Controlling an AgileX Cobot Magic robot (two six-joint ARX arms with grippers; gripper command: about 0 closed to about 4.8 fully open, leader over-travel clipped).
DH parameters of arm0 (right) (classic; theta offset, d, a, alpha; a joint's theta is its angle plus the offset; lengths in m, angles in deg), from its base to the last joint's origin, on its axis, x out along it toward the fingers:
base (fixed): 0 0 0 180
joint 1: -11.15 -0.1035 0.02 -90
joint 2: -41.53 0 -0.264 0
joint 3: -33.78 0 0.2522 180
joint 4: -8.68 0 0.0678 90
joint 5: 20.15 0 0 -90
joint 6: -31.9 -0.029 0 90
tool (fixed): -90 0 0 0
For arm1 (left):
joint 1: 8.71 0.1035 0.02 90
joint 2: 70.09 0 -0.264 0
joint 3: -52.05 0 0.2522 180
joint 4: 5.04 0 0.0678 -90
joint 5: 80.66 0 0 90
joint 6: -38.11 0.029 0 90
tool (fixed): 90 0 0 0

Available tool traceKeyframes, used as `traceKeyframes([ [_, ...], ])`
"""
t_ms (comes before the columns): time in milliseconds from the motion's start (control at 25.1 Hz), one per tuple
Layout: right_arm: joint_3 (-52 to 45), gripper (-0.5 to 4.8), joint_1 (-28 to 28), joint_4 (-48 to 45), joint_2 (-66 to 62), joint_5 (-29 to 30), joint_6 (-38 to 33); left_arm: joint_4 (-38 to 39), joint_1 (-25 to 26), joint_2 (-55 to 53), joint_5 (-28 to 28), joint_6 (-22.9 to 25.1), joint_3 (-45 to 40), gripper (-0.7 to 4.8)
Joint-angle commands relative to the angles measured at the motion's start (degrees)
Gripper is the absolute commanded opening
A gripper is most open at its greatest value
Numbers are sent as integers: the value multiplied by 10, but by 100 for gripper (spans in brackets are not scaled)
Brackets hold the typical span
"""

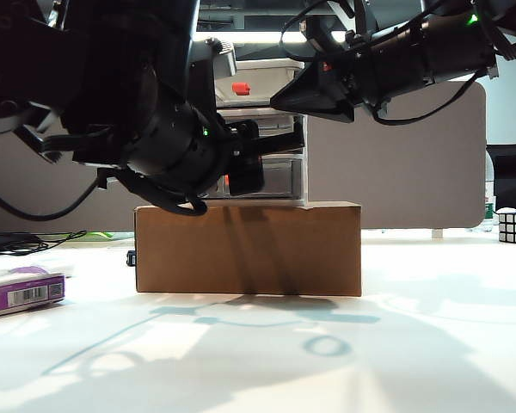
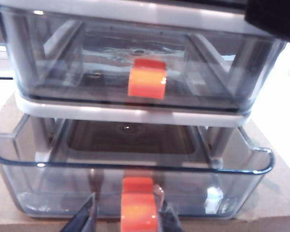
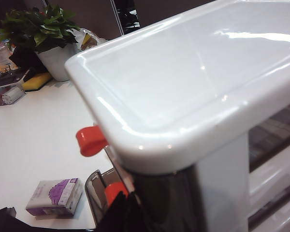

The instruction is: Open the third layer of the drawer on the table, pick up a pack of napkins on the table and put it in, and finally close the drawer.

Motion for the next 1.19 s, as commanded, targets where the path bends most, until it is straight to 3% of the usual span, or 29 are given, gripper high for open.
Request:
traceKeyframes([
  [40, 2, -6, 1, -6, 1, -3, 0, -5, 0, 1, 10, 0, 2, 151],
  [159, 2, -6, 1, -6, 1, -3, 0, -5, -1, 1, 19, 0, 2, 138],
  [279, 2, -6, 1, -5, 1, -3, 0, -5, -1, 1, 19, 0, 2, 81],
  [557, 2, -6, 1, -5, 1, -2, 0, -5, -1, 1, 19, 0, 2, 79],
  [637, 2, -6, 1, -5, 1, -3, 0, -5, -1, 1, 19, 0, 2, -3],
  [955, 2, -6, 1, -6, 1, -8, 0, 9, -20, 1, 12, -2, 1, -6],
  [1194, 2, -6, 1, -6, 1, -14, 0, 39, -75, 8, -46, -5, 0, -6],
])
